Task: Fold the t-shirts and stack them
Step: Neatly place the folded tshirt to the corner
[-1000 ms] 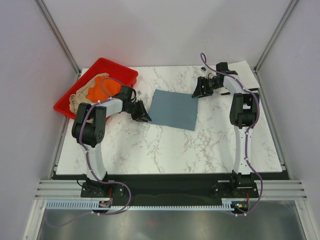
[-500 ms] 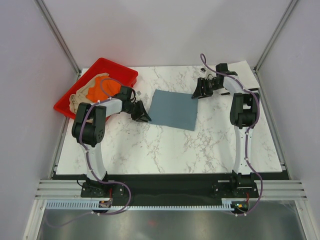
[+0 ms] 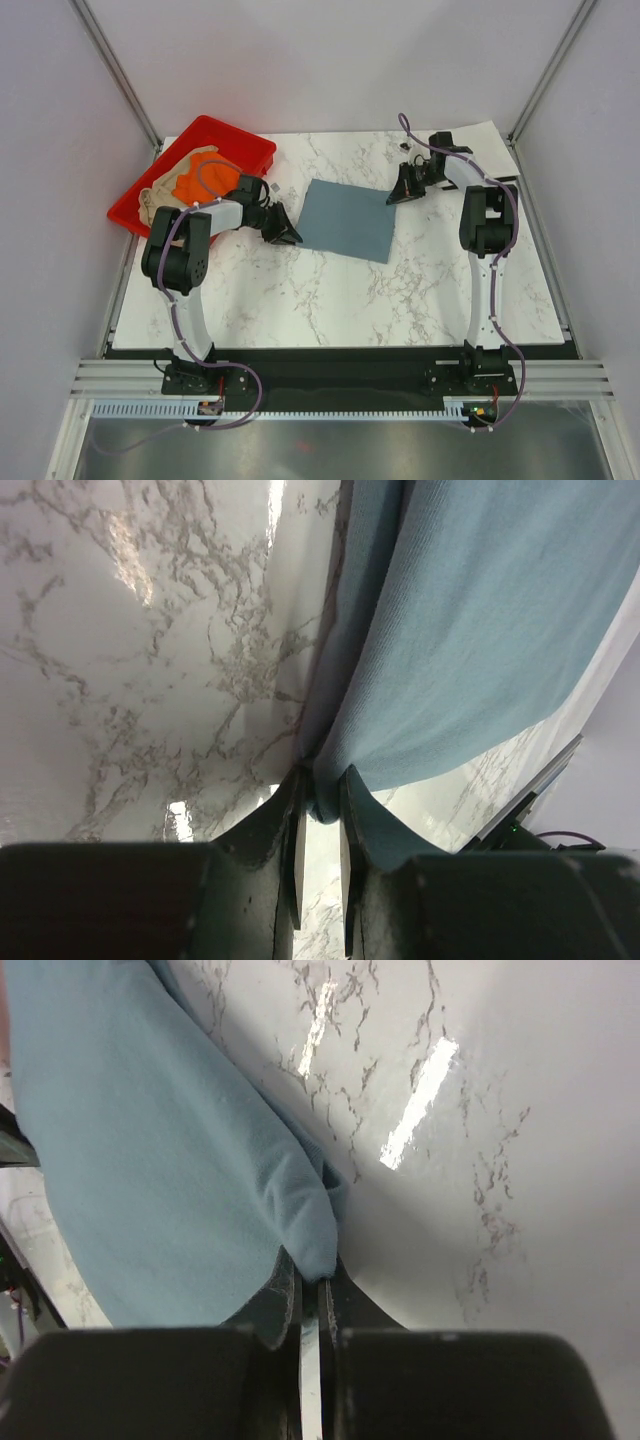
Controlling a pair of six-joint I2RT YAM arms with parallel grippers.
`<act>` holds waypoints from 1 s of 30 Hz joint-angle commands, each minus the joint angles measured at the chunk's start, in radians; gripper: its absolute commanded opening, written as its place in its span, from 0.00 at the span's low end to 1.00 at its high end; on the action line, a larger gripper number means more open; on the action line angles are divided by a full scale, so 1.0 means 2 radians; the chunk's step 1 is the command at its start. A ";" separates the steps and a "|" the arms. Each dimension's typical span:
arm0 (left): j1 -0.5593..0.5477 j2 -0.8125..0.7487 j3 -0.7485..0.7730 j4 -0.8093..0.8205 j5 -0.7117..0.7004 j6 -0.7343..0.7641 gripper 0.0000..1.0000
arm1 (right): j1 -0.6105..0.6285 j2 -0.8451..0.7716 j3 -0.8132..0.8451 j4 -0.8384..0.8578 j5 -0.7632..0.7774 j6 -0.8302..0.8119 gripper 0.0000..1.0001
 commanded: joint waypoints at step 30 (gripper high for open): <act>-0.005 -0.147 -0.007 -0.041 0.109 0.020 0.47 | 0.033 -0.178 0.026 0.037 0.548 -0.135 0.00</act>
